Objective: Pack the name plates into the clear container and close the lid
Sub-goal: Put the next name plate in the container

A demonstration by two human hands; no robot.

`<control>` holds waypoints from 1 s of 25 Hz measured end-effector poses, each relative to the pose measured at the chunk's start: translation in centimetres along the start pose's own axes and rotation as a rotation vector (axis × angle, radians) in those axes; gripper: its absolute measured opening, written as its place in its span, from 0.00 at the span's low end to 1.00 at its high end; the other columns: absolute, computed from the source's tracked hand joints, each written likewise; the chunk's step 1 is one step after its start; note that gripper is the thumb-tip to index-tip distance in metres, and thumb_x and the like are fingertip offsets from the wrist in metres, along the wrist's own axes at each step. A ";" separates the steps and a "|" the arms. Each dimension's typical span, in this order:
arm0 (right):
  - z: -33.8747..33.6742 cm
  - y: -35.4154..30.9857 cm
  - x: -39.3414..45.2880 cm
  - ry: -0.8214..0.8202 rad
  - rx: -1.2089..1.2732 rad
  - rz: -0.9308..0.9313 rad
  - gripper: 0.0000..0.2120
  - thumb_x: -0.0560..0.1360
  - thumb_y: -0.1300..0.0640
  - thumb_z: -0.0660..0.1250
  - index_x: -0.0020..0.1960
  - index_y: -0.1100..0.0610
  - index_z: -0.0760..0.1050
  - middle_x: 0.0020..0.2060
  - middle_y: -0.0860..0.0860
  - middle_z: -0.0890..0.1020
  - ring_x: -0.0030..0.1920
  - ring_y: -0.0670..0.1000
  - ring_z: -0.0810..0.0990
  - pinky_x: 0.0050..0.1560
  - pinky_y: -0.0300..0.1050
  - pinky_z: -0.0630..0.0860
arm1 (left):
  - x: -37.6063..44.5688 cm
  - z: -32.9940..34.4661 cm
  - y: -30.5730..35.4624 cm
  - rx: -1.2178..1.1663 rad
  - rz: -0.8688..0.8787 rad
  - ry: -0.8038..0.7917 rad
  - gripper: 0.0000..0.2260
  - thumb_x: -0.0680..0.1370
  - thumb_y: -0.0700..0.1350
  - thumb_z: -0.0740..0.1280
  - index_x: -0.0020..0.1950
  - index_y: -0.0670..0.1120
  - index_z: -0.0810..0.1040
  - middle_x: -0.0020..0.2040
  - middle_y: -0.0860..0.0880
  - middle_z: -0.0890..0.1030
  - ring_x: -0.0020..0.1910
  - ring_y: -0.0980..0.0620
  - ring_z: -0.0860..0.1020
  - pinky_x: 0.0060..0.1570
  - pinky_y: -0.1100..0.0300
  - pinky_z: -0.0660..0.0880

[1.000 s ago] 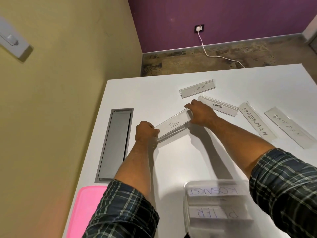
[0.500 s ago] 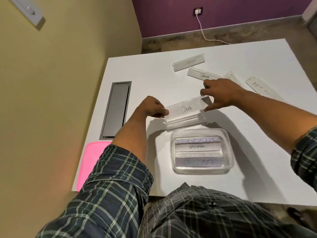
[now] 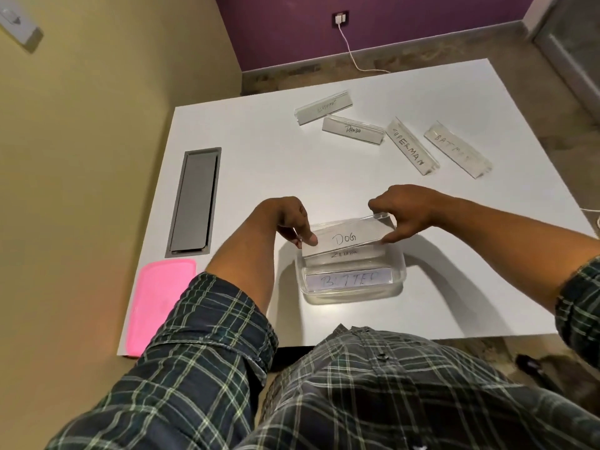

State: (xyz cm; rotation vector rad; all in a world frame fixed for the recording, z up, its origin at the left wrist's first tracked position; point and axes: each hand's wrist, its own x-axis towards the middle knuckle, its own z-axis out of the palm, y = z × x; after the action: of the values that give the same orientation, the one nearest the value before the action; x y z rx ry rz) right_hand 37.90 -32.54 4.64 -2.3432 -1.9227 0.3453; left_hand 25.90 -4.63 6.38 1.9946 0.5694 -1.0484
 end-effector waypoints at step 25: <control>7.8 -3.7 1.7 -0.258 -0.406 0.208 0.24 0.68 0.55 0.73 0.60 0.57 0.68 0.47 0.54 0.81 0.43 0.57 0.82 0.50 0.48 0.68 | 2.9 7.2 -1.2 0.791 0.168 0.452 0.12 0.74 0.35 0.66 0.55 0.43 0.81 0.55 0.43 0.80 0.50 0.41 0.81 0.48 0.53 0.80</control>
State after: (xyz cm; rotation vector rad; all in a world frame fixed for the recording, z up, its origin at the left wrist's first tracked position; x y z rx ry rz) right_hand 32.89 -30.66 -2.38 -2.9000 -2.0210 0.3090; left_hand 23.27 -9.70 0.95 2.9558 0.2029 -0.7735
